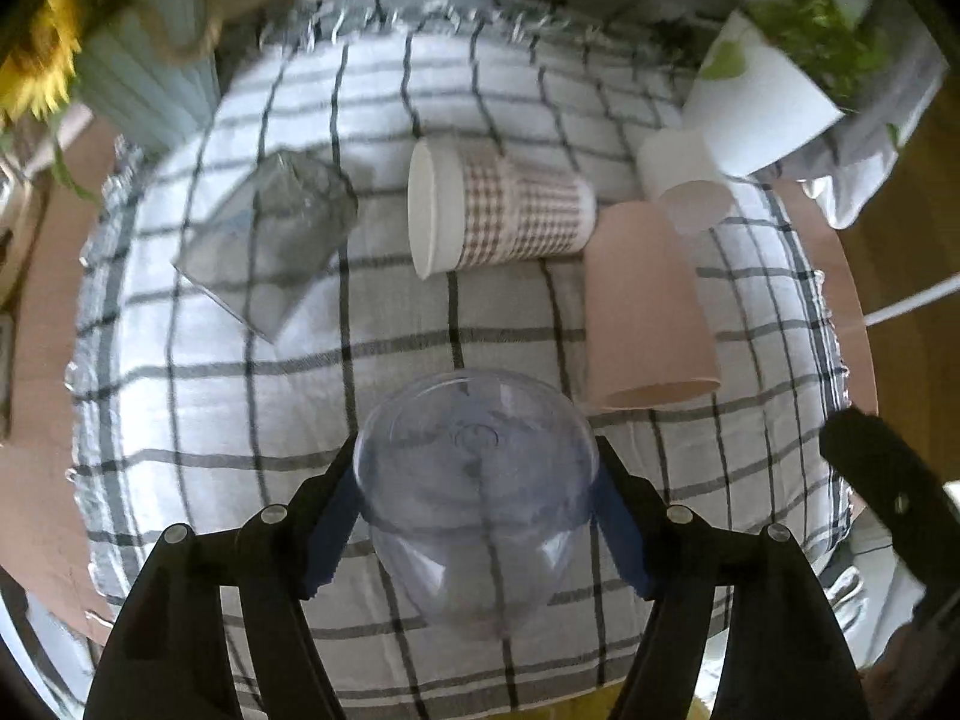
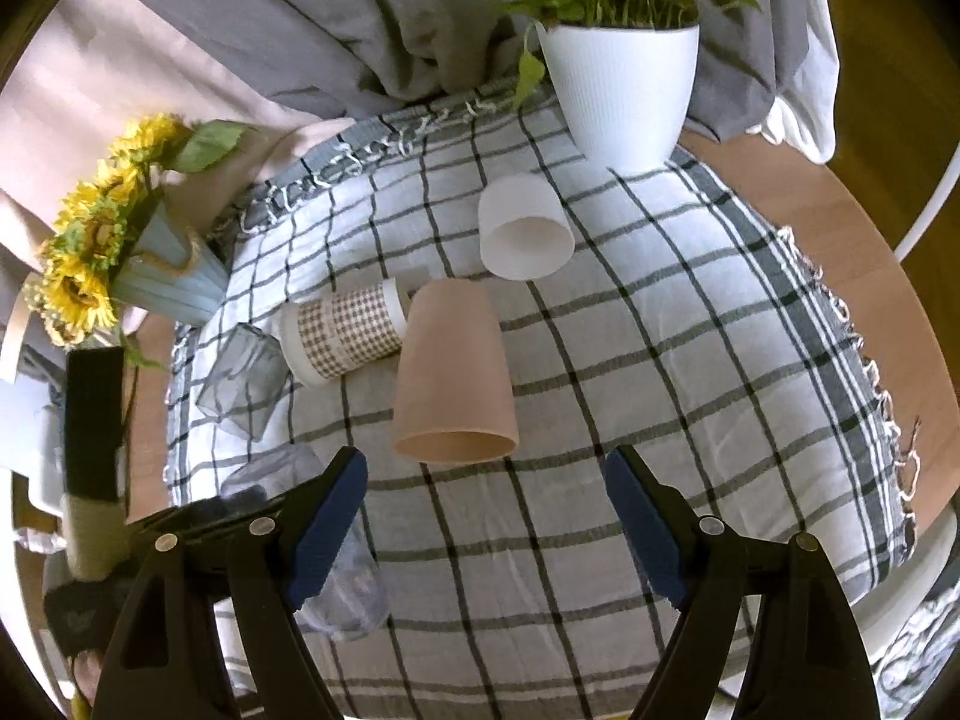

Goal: Flip cup upside down
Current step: 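Rotate the clear cup rim-down and lower it onto the cloth, then open the right tool and release the inverted clear cup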

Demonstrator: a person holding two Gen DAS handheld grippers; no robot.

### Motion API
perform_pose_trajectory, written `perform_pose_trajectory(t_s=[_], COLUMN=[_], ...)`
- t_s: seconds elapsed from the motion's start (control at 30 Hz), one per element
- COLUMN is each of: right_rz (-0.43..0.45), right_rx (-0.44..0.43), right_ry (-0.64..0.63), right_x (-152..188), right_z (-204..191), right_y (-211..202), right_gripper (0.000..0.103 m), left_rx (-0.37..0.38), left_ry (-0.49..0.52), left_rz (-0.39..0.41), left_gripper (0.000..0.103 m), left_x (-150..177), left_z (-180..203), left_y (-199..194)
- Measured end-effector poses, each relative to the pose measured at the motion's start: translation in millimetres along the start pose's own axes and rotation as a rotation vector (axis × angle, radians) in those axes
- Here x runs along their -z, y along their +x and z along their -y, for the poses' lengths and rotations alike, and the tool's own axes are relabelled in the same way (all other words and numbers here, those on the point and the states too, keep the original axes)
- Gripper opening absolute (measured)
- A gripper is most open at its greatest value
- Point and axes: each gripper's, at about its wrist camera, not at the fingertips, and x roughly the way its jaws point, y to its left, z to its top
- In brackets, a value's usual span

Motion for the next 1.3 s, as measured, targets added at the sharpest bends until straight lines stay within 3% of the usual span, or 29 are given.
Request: perform_pose_trajectory(t_s=[0.17,0.53,0.7,0.9,1.03,1.2,1.3], right_rz=[0.029,0.034,0.040,0.110,0.180,0.261,0.304], right_rx=[0.003,0.028,0.043,0.047,0.047,0.028,0.012], right_ry=[-0.034,-0.062,-0.057,-0.061,-0.088,-0.133,-0.164], right_x=[1.2,9.9,14.0,19.0,26.9,41.3,48.8], right_z=[-3.4,-4.6,-5.5,-10.6,-22.0,-40.8,-54.0], right_y=[-13.0,-17.1,-22.5,-52.1,-78.0,-108.7,-122.5], right_gripper=[0.082,0.082,0.082,0.086,0.089,0.090,0.091], left_rx=[0.008,0.024,0.031,-0.011,-0.099,-0.214,-0.244], left_ry=[0.030,0.049,0.053,0.046,0.003,-0.073,-0.099], left_rz=[0.042,0.047,0.044,0.145,0.272,0.417,0.469], left_gripper=[0.071,0.071,0.087,0.096,0.102,0.102,0.102], left_x=[14.2,28.1,31.1,38.7,53.6,74.2,84.2], left_z=[4.0,10.9,11.9,9.2,-3.4,-25.9,-35.9], left_y=[-12.9,-10.3,-10.9,-45.0,-81.9,-124.4,-141.2])
